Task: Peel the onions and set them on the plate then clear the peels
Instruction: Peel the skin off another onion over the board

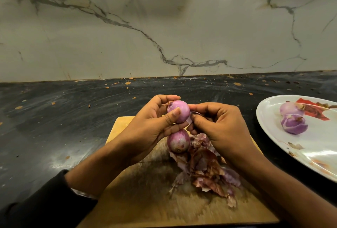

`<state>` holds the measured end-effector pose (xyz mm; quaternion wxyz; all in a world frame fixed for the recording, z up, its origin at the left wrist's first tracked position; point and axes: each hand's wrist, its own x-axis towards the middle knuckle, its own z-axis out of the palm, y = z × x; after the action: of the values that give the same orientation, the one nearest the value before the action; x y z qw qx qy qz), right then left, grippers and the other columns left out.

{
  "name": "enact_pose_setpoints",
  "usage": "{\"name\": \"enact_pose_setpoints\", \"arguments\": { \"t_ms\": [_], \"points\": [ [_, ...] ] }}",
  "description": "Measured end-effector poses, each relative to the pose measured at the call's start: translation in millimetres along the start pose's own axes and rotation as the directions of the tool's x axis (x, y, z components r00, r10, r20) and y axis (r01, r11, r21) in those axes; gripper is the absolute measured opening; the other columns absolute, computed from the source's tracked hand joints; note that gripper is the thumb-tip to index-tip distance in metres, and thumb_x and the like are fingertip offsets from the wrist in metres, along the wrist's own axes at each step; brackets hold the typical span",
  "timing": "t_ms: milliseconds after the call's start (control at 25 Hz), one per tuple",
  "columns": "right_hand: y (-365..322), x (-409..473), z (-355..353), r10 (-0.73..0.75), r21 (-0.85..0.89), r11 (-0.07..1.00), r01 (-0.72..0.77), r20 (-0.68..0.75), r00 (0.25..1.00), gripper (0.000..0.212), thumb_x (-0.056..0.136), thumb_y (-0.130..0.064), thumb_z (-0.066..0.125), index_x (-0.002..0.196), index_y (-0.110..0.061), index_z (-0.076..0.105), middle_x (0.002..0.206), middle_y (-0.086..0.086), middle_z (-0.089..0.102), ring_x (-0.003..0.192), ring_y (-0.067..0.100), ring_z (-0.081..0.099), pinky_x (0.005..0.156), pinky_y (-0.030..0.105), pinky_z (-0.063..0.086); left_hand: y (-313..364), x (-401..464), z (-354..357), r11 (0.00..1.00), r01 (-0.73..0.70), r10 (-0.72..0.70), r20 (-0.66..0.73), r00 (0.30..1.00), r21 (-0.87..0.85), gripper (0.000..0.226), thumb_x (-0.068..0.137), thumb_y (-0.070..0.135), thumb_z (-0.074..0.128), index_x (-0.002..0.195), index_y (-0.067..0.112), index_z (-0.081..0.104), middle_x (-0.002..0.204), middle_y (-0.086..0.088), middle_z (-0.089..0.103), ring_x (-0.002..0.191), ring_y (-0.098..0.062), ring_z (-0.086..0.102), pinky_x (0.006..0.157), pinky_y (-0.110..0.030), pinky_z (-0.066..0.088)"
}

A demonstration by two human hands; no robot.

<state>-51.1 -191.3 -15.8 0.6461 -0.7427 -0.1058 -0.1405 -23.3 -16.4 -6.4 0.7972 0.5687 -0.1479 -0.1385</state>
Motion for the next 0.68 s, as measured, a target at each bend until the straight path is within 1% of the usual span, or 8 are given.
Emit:
{"name": "enact_pose_setpoints", "arguments": {
  "t_ms": [160,280,400,520,600,680],
  "points": [
    [2.1,0.6,-2.2,-0.014,-0.038,0.999,0.014,-0.011,1.000,0.031,0.092,0.010,0.058,0.107,-0.011,0.075,0.075,0.010,0.075,0.063,0.013,0.069,0.063,0.022,0.058,-0.3,0.4,-1.8,1.000,-0.005,0.005,0.000,1.000,-0.016,0.039,0.084,0.014,0.058,0.123,0.006,0.056,0.125,-0.019,0.063,0.110,-0.030,0.069,0.083,-0.031,0.060],
    [0.9,-0.2,-1.9,-0.017,-0.057,0.998,0.016,-0.017,1.000,0.031,0.093,0.008,0.057,0.106,-0.013,0.076,0.076,0.010,0.074,0.065,0.013,0.069,0.063,0.022,0.058,0.4,0.4,-2.4,1.000,0.002,-0.002,-0.009,1.000,-0.021,0.040,0.086,0.016,0.056,0.124,0.007,0.057,0.128,-0.021,0.061,0.111,-0.030,0.068,0.084,-0.030,0.059],
    [1.0,1.2,-4.4,0.003,-0.062,0.998,-0.006,-0.040,0.999,0.029,0.095,0.004,0.056,0.103,-0.016,0.075,0.077,0.006,0.073,0.067,0.012,0.068,0.063,0.022,0.057,-0.6,-0.2,-1.4,1.000,0.004,-0.004,-0.002,1.000,-0.012,0.040,0.086,0.019,0.054,0.125,0.007,0.058,0.130,-0.021,0.060,0.114,-0.030,0.066,0.085,-0.031,0.059],
    [1.4,1.7,-1.0,0.050,-0.088,0.995,-0.053,-0.026,0.998,0.025,0.098,-0.004,0.054,0.104,-0.019,0.074,0.079,-0.002,0.071,0.067,0.005,0.063,0.060,0.020,0.054,0.5,-0.2,-1.6,0.999,0.012,-0.012,-0.002,1.000,-0.030,0.041,0.086,0.019,0.053,0.125,0.008,0.059,0.128,-0.021,0.062,0.113,-0.030,0.067,0.084,-0.031,0.060],
    [2.5,1.4,0.9,0.063,-0.097,0.993,-0.065,-0.026,0.998,0.020,0.099,-0.011,0.056,0.103,-0.019,0.074,0.080,-0.007,0.070,0.067,0.000,0.060,0.059,0.017,0.050,0.8,0.5,-1.2,0.999,0.016,-0.016,0.005,1.000,-0.043,0.041,0.087,0.019,0.052,0.126,0.008,0.058,0.126,-0.020,0.064,0.112,-0.030,0.067,0.086,-0.032,0.059],
    [3.0,1.2,1.5,0.053,-0.110,0.992,-0.056,-0.031,0.998,0.016,0.100,-0.020,0.057,0.100,-0.021,0.073,0.078,-0.011,0.069,0.067,-0.001,0.059,0.059,0.015,0.048,0.6,0.1,-2.3,1.000,0.004,-0.003,0.010,1.000,-0.024,0.041,0.089,0.020,0.051,0.127,0.008,0.058,0.125,-0.020,0.065,0.113,-0.030,0.067,0.087,-0.032,0.059]
  ]
}}
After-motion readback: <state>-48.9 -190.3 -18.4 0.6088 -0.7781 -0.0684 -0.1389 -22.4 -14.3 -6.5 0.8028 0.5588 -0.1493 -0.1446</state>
